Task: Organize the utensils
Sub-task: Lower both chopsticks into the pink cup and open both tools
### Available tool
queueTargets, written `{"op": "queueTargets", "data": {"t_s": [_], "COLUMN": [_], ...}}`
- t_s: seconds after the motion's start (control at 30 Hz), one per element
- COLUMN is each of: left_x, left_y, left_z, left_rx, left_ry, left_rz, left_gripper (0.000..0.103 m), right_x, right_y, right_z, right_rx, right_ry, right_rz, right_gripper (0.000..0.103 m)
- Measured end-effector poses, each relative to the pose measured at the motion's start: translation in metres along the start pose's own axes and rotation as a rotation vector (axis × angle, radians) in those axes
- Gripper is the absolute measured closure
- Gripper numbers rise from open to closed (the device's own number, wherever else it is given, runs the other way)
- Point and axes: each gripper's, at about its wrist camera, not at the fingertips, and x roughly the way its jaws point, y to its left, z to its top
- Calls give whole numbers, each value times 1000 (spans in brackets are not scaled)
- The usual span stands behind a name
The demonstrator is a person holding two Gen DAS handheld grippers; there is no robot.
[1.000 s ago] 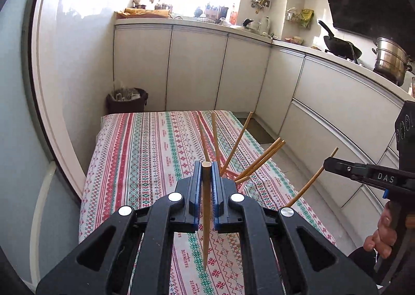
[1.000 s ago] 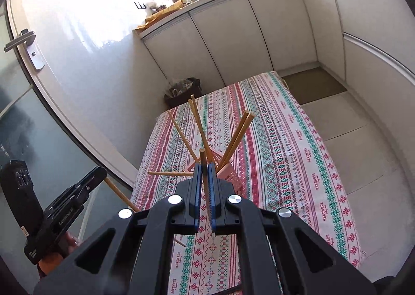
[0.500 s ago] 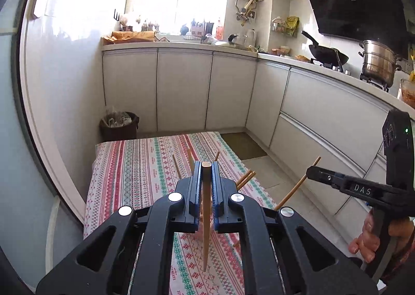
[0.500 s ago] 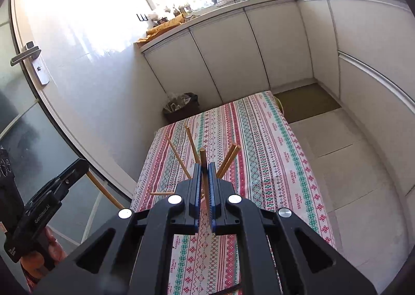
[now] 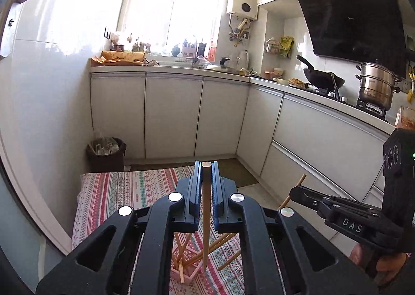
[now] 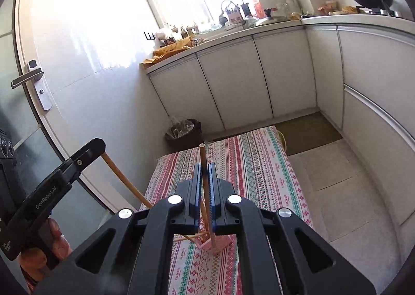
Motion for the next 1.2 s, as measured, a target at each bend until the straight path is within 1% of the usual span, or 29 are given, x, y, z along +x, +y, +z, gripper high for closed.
{"op": "queueTargets", "data": {"t_s": [0.17, 0.2, 0.27, 0.3, 0.33, 0.4, 0.53, 0.57, 0.63, 0.7, 0.83, 0.9, 1.03, 1.1, 1.17, 1.2], "left_x": [34, 45, 64, 72, 74, 67, 43, 36, 26, 17, 9, 9, 14, 16, 17, 17], "left_y": [4, 7, 12, 14, 16, 21, 34, 37, 43, 50, 60, 63, 67, 67, 69, 69], "left_z": [-12, -18, -31, -39, -45, -49, -38, -35, -29, -26, -26, -30, -39, -43, -44, -44], "left_rx": [35, 39, 44, 53, 57, 40, -17, -23, -36, -56, -79, -83, -84, -78, -77, -79], "left_ry": [28, 46, 109, 141, 149, 127, 70, 55, 31, 11, 5, 13, 51, 68, 78, 80], "left_rz": [37, 43, 15, 27, 41, 42, 34, 39, 46, 60, 61, 67, 81, 100, 102, 106], "left_gripper": [97, 97, 96, 93, 92, 85, 73, 72, 66, 64, 64, 64, 64, 64, 64, 64], "right_x": [19, 24, 32, 35, 39, 46, 56, 58, 61, 63, 70, 80, 101, 103, 102, 101], "right_y": [-1, -1, 0, 0, 0, 2, 9, 10, 13, 17, 27, 30, 28, 25, 23, 23], "right_z": [5, 5, 3, 2, 0, -2, -5, -5, -5, -6, -7, -11, -23, -27, -28, -27], "right_rx": [2, 2, 2, 3, 3, -7, -27, -27, -26, -31, -52, -56, -67, -58, -61, -65], "right_ry": [5, 9, 17, 24, 31, 34, 36, 38, 40, 43, 54, 80, 145, 154, 155, 153], "right_rz": [1, 2, 2, 3, 4, -1, -7, -5, -1, 2, -1, -4, -70, -84, -103, -109], "right_gripper": [97, 97, 97, 97, 97, 97, 97, 97, 98, 98, 97, 97, 95, 93, 88, 88]}}
